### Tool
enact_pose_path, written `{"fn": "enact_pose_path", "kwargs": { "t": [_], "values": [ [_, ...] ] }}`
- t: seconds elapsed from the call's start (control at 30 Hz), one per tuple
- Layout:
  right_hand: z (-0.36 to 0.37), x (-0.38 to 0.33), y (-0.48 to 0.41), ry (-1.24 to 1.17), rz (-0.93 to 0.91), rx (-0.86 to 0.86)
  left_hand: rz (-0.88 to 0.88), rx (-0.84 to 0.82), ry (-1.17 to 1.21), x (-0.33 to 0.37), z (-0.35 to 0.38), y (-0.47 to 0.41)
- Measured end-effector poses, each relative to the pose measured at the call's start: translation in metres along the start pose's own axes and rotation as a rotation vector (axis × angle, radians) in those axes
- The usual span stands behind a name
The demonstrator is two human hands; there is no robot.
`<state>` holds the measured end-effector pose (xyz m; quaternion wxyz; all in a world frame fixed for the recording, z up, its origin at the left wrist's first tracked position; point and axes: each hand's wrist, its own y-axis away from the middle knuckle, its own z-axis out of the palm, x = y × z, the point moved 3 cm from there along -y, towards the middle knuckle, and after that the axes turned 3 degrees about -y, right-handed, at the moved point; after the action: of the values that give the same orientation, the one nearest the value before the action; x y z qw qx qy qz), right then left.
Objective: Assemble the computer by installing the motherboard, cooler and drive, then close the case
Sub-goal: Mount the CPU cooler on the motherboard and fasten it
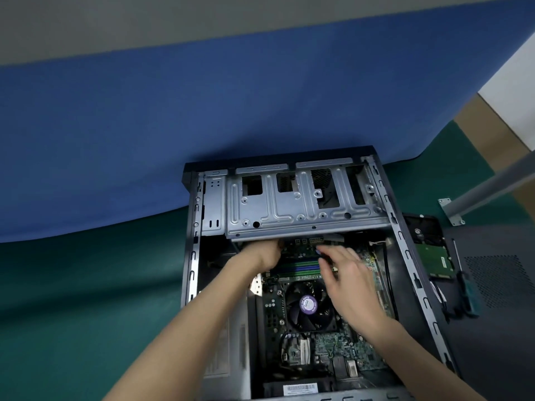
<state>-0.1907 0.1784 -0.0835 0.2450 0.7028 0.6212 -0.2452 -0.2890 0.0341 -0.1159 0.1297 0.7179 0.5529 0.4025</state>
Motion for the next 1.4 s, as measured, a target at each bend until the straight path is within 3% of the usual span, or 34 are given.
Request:
{"fn": "enact_pose_path", "kwargs": {
  "t": [0.13, 0.2, 0.33, 0.53, 0.7, 0.97, 1.13, 1.23, 1.3, 1.4],
  "values": [
    [0.015, -0.016, -0.008, 0.060, -0.181, -0.149, 0.111, -0.202, 0.383, 0.003, 0.002, 0.038],
    [0.023, -0.022, -0.012, 0.123, -0.260, -0.217, 0.182, -0.270, 0.417, 0.005, -0.005, 0.056],
    [0.024, -0.027, -0.021, 0.129, -0.304, -0.175, 0.239, -0.127, 0.559, 0.000, -0.023, 0.075],
    [0.011, -0.026, -0.029, -0.032, -0.219, -0.114, 0.227, 0.076, 0.746, -0.009, -0.021, 0.079],
    [0.006, -0.032, -0.029, -0.216, -0.153, -0.221, 0.244, 0.226, 0.565, -0.013, -0.014, 0.078],
    [0.004, -0.037, -0.017, -0.258, -0.214, -0.138, 0.269, 0.435, 0.449, -0.018, -0.012, 0.079],
    [0.009, -0.043, -0.015, -0.221, -0.331, -0.130, 0.243, 0.567, 0.205, -0.021, -0.016, 0.087],
    [0.014, -0.033, -0.020, -0.177, -0.245, -0.127, 0.124, 0.662, -0.032, -0.038, -0.021, 0.092],
    [0.021, -0.028, -0.022, -0.149, -0.184, -0.173, 0.067, 0.632, -0.249, -0.042, -0.020, 0.095],
    [0.034, -0.028, -0.031, -0.106, -0.145, -0.209, 0.101, 0.690, -0.397, -0.034, -0.020, 0.110]
  ]
}}
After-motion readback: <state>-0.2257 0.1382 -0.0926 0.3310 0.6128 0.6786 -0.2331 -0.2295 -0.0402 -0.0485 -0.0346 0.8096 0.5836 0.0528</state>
